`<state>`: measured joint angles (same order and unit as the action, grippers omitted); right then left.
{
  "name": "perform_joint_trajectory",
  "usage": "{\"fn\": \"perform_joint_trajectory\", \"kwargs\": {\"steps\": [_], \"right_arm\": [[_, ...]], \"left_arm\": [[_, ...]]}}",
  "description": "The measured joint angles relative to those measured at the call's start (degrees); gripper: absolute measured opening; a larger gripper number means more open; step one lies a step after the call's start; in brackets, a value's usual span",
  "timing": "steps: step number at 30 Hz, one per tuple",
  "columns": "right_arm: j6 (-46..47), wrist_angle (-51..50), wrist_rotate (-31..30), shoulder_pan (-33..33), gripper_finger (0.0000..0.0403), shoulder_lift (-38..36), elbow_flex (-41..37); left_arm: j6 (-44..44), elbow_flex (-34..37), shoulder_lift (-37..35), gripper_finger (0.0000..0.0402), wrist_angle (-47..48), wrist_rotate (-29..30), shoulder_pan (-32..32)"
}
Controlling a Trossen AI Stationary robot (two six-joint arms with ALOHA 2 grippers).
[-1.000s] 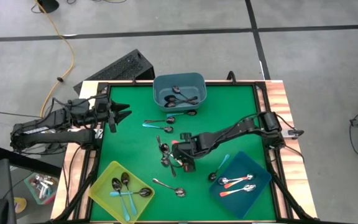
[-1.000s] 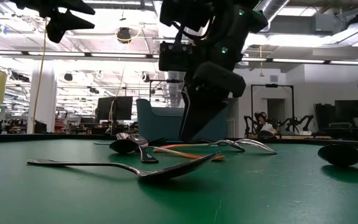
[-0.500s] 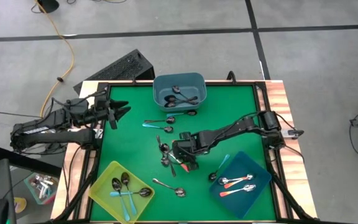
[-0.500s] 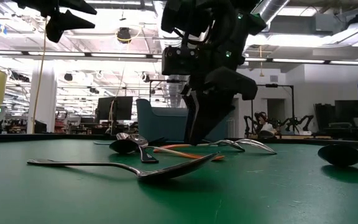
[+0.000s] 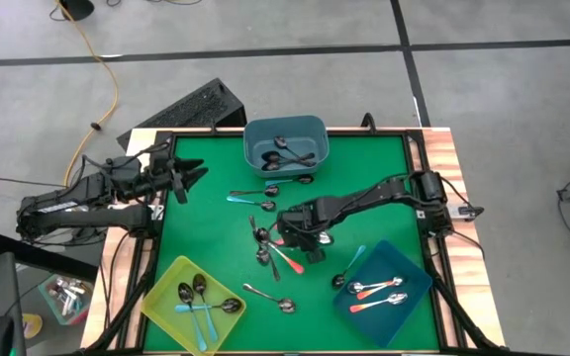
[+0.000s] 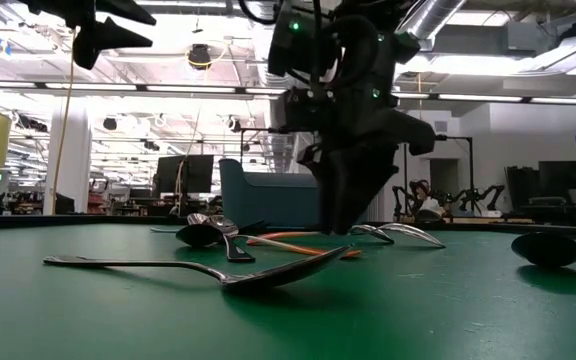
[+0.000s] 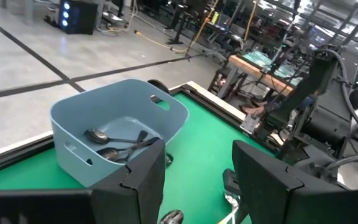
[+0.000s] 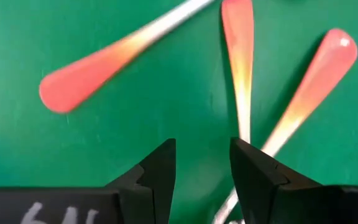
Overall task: Sort silverware by color (type)
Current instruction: Put the orange spoon into the dark blue bin
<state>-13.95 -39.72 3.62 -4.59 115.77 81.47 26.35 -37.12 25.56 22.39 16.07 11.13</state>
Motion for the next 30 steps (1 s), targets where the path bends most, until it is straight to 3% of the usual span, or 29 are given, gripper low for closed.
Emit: {"fn": "perform_joint_trajectory", "kwargs": {"steps": [8, 19, 30], "right_arm": [[-2.99, -1.51, 2.32, 1.78, 0.0162, 0.0, 0.0], [-8.01, 7.06, 2.58, 2.13, 0.0162, 0.0, 0.0], [-4.07, 13.74, 0.08, 2.06, 0.0162, 1.89, 0.0]], "left_arm": [[-0.2, 0.0, 0.0, 0.017, 0.0, 2.37, -0.02], [-1.01, 0.0, 0.0, 0.017, 0.04, 2.39, -0.02], [-3.21, 0.0, 0.0, 0.017, 0.87, 2.37, -0.01]]}}
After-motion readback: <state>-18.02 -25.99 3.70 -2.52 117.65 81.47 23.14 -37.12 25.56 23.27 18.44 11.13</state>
